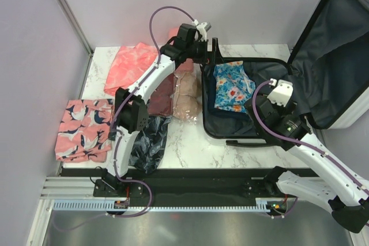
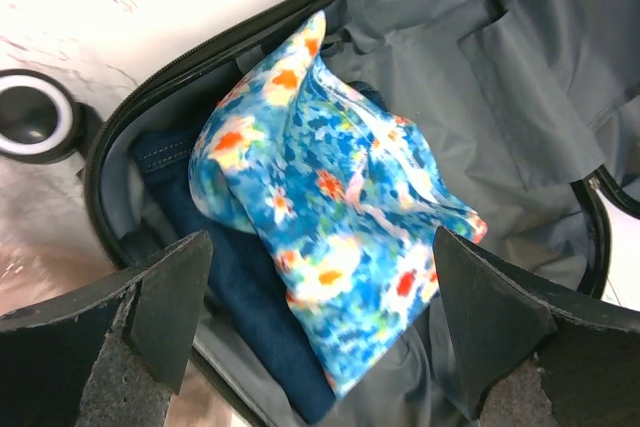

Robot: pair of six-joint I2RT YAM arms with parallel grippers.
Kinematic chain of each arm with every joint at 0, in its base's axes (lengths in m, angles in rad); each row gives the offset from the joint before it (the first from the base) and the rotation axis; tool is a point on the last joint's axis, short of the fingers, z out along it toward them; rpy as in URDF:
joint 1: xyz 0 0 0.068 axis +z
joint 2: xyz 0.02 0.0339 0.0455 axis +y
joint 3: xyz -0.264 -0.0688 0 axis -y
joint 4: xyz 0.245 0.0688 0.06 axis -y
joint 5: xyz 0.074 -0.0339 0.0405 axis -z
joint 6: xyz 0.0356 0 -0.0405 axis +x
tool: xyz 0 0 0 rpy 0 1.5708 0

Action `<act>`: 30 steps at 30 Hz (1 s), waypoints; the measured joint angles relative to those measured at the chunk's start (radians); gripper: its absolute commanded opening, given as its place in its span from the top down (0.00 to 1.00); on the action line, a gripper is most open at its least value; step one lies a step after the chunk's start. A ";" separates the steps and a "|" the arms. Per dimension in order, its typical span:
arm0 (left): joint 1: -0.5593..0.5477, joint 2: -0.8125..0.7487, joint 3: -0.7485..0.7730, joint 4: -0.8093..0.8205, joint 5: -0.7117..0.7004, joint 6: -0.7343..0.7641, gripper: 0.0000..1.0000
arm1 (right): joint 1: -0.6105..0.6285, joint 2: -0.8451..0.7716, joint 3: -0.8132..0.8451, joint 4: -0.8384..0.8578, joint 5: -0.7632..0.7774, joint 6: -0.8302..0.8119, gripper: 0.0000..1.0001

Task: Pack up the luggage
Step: Place the clothes in the luggage.

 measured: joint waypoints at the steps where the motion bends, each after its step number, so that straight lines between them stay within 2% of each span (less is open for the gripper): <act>1: 0.000 -0.020 -0.008 -0.006 -0.008 0.003 0.02 | 0.000 0.000 0.000 0.004 0.000 -0.005 0.02; 10: 0.000 -0.250 -0.150 -0.023 -0.041 0.027 0.02 | 0.000 0.008 0.000 0.122 -0.034 -0.113 0.02; 16: 0.037 -0.433 -0.367 -0.024 -0.045 0.031 0.02 | -0.007 0.113 0.003 0.235 -0.085 -0.180 0.02; 22: 0.168 -0.606 -0.602 -0.043 -0.076 0.031 0.02 | -0.090 0.256 0.015 0.364 -0.174 -0.248 0.02; 30: 0.391 -0.827 -0.803 -0.088 -0.113 0.084 0.01 | -0.228 0.488 0.116 0.505 -0.293 -0.318 0.02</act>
